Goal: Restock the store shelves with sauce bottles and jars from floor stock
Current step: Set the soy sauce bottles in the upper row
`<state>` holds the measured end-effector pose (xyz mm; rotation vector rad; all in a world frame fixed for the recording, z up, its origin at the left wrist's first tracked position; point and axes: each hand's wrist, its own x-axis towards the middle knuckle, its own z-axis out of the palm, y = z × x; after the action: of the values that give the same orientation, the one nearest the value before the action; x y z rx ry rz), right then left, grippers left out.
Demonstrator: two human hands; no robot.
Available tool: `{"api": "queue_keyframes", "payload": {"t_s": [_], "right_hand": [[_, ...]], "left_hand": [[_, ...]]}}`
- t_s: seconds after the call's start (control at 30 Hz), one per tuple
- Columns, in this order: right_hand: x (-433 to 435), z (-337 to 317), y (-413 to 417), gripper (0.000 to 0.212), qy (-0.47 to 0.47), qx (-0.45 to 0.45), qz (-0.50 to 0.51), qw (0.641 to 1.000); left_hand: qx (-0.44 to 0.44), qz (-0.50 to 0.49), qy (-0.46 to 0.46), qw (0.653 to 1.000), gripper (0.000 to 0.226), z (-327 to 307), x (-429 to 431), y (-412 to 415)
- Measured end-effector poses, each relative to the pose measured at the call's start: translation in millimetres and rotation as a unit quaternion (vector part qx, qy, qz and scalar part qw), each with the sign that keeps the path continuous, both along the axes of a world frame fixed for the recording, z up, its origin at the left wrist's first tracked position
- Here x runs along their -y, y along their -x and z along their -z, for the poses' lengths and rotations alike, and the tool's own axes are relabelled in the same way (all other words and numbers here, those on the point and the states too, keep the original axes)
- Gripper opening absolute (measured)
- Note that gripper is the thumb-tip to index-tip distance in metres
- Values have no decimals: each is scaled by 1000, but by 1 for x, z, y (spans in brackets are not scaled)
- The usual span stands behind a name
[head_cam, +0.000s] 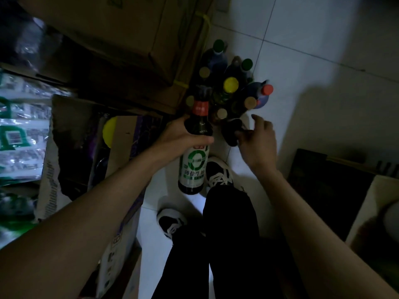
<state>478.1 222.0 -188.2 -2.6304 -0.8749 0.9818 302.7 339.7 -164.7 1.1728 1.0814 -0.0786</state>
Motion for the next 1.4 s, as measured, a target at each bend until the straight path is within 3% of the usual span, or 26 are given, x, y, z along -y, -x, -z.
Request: {"api": "queue_keyframes", "payload": {"t_s": [0.17,0.23,0.47,0.63,0.7,0.9,1.0,1.17,1.3,1.4], "right_hand": [[-13,25,1,25,116,63,-155,979],[-20,22,-5,14,123,58,-174,975],[-22,-35,-7,8,114,29,-184,976],[-14,-145,6,7,51,32,-190,980],[-20,-202,9,18,2,46,-188,981],[-51,-397,7,30,-148,62,-192,968],[-63,-500,12,34,-210,39,-219,952],[-79,-679,32,44,-407,79,-196,889],[-89,-815,54,47,-578,191,-178,773],[-101,-897,68,41,-650,188,-147,721]], "left_hand": [[21,-35,38,998,15,2,-1,7],[23,-31,27,999,16,-2,-3,5],[15,0,-12,1000,23,-53,-13,3],[16,30,-43,999,31,-150,-32,4],[26,44,-51,997,31,-201,-45,4],[39,74,-135,987,56,-385,-91,6],[50,53,-198,978,52,-482,-102,19],[81,-8,-279,957,57,-638,-101,59],[125,-83,-346,926,38,-753,-86,98],[161,-94,-381,906,26,-825,-73,126]]}}
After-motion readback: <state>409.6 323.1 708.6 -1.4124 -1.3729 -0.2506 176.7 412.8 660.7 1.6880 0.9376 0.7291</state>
